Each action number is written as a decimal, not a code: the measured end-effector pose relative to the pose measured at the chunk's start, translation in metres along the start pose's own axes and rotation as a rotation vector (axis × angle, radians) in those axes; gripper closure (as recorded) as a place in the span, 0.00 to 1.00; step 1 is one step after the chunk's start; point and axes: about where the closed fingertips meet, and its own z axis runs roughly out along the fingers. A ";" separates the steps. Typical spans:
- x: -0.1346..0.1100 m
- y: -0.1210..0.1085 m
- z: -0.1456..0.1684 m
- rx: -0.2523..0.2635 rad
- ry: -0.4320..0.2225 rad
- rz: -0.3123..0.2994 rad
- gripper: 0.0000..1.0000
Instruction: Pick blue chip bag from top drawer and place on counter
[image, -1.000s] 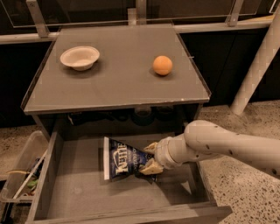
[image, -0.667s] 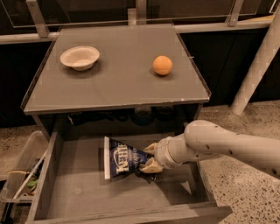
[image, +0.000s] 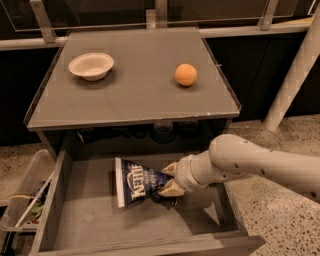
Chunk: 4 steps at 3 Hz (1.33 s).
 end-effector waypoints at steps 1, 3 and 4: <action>-0.027 0.002 -0.015 -0.002 -0.007 -0.061 1.00; -0.087 0.004 -0.065 0.020 -0.021 -0.207 1.00; -0.112 0.007 -0.086 0.025 -0.005 -0.260 1.00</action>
Offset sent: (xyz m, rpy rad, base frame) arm -0.0140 0.0308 0.1168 -0.0179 -0.1704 0.1729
